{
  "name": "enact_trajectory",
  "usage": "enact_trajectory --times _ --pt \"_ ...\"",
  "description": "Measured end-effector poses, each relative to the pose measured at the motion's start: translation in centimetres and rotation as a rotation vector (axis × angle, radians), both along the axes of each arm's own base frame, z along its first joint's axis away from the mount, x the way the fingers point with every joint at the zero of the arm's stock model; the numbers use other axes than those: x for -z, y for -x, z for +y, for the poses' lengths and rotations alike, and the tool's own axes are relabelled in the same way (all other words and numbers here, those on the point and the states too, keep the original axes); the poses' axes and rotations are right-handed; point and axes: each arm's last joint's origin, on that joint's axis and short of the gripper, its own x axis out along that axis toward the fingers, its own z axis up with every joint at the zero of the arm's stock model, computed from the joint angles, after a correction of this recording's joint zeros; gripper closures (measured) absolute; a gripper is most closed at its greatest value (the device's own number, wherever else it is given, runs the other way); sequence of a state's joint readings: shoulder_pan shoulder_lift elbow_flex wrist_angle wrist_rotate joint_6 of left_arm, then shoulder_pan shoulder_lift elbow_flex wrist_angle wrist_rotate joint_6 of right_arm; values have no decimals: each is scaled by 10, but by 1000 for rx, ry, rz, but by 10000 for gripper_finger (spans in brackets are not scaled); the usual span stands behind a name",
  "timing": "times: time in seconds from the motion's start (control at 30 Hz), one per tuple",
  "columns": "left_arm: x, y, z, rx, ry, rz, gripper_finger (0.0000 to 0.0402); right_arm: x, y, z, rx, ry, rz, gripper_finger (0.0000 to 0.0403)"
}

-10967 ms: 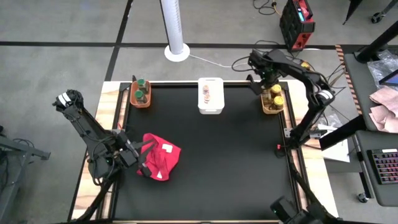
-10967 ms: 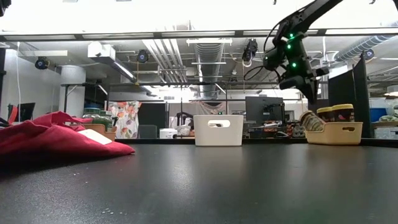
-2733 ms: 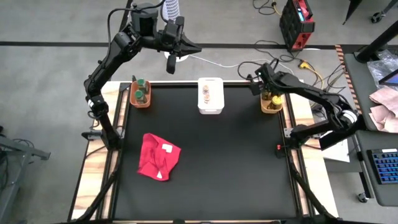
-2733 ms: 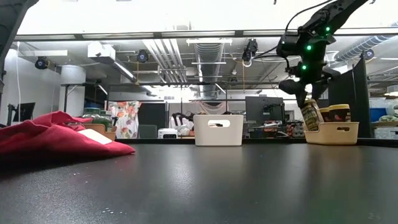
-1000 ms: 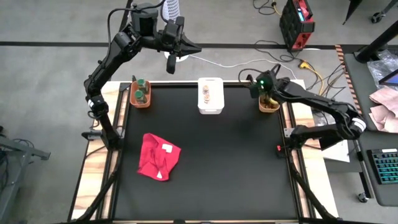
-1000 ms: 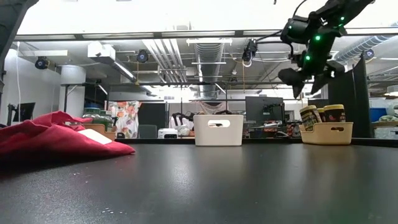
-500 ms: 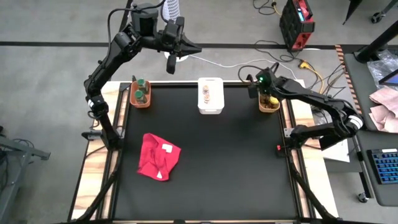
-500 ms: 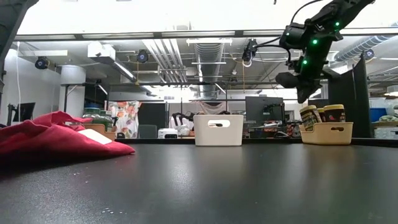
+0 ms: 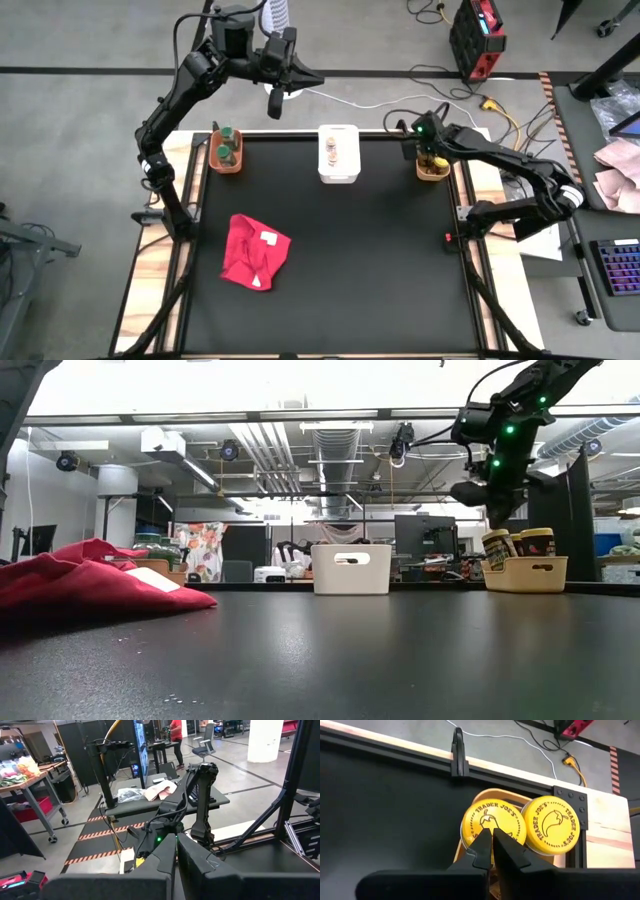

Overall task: Sort spices by type
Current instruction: Put the yellow seasoning bottle into the yellow bin

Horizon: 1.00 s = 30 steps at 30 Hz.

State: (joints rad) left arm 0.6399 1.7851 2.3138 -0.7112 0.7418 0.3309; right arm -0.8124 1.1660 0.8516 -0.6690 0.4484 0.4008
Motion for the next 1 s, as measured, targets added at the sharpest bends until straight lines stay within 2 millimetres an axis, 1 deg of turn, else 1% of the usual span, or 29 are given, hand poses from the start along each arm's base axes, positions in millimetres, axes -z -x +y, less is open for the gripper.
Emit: enact_trajectory --times 0.87,1.0 --pt "0 0 0 0 0 1 402 4 7 8 43 -84 59 394" --pt "0 0 0 0 0 1 402 1 9 10 36 -78 36 394"
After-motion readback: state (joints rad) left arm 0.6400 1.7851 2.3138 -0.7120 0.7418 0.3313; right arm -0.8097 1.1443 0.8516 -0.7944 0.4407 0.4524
